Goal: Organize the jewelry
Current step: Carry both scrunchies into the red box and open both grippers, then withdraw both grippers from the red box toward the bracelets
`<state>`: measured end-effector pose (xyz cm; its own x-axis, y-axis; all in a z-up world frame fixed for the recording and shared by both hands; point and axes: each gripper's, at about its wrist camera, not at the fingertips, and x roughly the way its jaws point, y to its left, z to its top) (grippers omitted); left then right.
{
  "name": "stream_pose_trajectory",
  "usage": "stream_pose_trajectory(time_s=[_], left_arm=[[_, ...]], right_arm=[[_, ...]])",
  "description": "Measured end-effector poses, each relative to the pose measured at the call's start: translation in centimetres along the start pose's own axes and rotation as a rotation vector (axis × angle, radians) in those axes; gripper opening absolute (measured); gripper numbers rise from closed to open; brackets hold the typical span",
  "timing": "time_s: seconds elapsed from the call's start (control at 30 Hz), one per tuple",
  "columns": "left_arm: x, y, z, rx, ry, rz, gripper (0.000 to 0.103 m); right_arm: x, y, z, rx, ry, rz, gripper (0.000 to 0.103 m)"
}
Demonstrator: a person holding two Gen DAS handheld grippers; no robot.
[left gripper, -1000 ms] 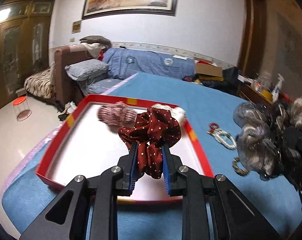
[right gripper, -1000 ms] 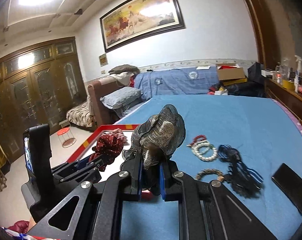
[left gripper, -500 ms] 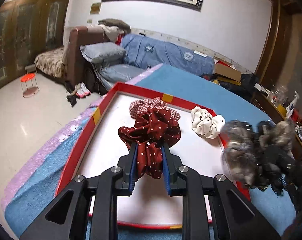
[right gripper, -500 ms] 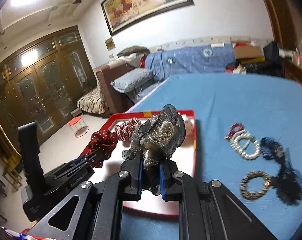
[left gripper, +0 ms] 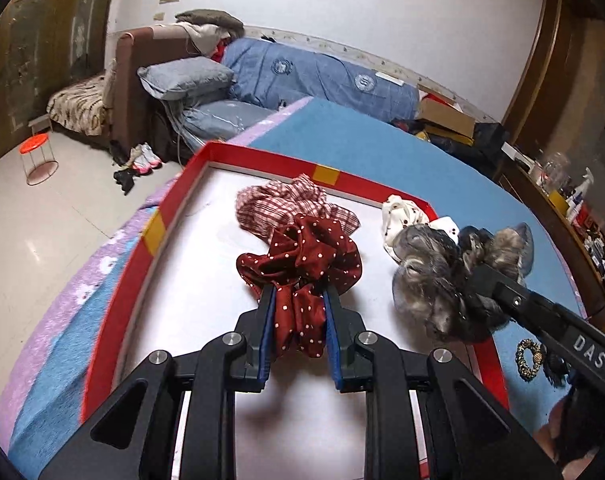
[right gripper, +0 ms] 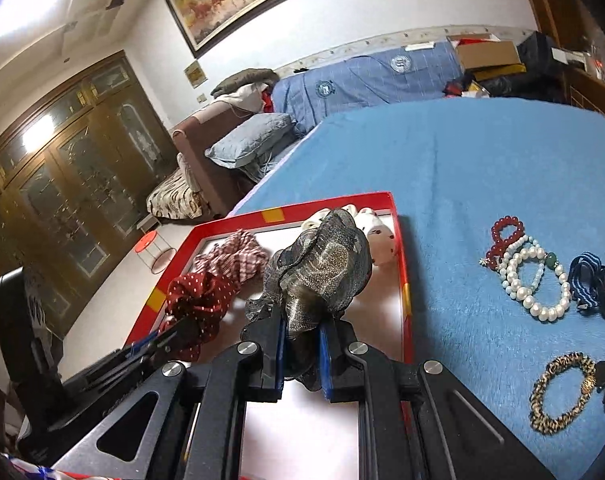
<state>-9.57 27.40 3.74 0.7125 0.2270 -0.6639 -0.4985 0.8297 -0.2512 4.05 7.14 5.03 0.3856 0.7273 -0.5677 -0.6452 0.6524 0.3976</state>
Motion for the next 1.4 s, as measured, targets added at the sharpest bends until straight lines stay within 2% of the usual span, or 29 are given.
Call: stream_pose_trajectory(time_s=[0.13,0.43,0.5,0.53,0.6,0.63,0.87,1.07,1.23,1.4], left_arm=[[0.9,-0.2,0.1,-0.006,0.031,-0.03,0.021],[1.9,-0.1,0.1,-0.02,0.064,-0.046,0.021],[2.0,-0.3,0.2,-0.018,0.063,-0.04,0.022],[2.0,-0.3,0.2,-0.018,0.061,-0.036,0.026],[2.1,-0.3,0.2,-0.02,0.06,-0.022,0.04],[2.0,-0.3,0.2,-0.022,0.055,-0.014,0.047],[-0.7,-0.2,-0.1,-0.031,-0.045,0.061,0.05],[-3.1,-1.4,-1.3,-0.023,-0.103,0.097,0.05],[-4.7,-4.2,-2.6,0.011,-0.139,0.062,0.051],[-5.3,-8.7,-4.5,0.11,-0.147,0.019,0.052]], right_arm=[[0.5,-0.3,0.2,0.016,0.022,-0.005,0.016],[1.3,-0.3,0.0,0.0,0.06,-0.01,0.023],[1.3,-0.3,0.0,-0.004,0.06,-0.015,0.031],[1.2,-0.4,0.1,0.0,0.057,-0.009,0.034],[1.0,-0.5,0.1,0.005,0.056,0.004,0.048],[0.9,-0.4,0.0,0.002,0.056,0.008,0.051],[-1.7,0.4,-0.1,-0.055,-0.023,-0.017,0.059],[-4.4,-0.4,0.0,-0.042,-0.079,0.023,0.059],[-6.8,-1.8,-0.2,-0.016,-0.132,0.042,0.059],[-8.8,-4.8,-0.5,0.055,-0.146,0.06,0.059]])
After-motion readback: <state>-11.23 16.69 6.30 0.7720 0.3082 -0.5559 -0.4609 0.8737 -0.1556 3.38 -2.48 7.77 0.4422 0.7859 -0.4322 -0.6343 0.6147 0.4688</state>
